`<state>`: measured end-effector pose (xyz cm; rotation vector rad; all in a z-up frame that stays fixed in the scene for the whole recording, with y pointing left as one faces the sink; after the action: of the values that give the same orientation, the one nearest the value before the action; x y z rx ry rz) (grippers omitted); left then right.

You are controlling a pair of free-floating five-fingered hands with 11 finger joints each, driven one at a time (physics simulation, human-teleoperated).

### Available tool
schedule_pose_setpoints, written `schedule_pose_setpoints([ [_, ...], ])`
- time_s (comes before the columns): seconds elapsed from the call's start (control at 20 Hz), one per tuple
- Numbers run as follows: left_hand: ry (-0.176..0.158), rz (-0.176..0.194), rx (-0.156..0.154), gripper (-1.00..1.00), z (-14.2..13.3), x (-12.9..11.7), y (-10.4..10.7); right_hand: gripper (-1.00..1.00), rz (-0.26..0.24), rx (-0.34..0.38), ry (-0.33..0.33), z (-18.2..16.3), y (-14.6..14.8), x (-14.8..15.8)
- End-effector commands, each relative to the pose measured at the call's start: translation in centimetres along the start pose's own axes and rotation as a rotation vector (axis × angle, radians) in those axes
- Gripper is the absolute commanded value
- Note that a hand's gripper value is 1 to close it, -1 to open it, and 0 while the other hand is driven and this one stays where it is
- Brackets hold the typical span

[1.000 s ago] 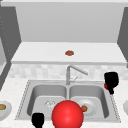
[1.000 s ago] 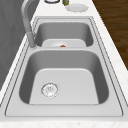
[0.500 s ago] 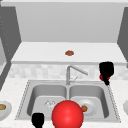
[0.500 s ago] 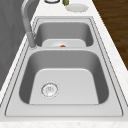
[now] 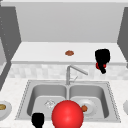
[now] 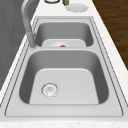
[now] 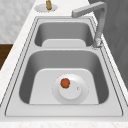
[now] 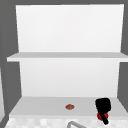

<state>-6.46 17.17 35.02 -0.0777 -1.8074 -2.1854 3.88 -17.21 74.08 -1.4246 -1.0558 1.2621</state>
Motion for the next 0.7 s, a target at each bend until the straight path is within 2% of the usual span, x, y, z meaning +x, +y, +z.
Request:
schedule_pose_setpoints([
  [0.0, 0.000, 0.000, 0.000, 0.00, 0.0, 0.0, 0.0, 1.00, 0.037, -0.001, -0.001, -0.6, -3.0, 0.3],
  [0.15, 0.000, 0.000, 0.000, 0.00, 0.0, 0.0, 0.0, 1.00, 0.038, 0.013, -0.004, -1.6, -5.0, 0.7],
  [0.35, 0.000, 0.000, 0.000, 0.00, 0.0, 0.0, 0.0, 1.00, 0.021, 0.057, -0.009, -4.4, -6.2, 1.7],
  [0.65, 0.000, 0.000, 0.000, 0.00, 0.0, 0.0, 0.0, 1.00, 0.017, 0.045, -0.010, -9.3, -5.9, 3.5],
])
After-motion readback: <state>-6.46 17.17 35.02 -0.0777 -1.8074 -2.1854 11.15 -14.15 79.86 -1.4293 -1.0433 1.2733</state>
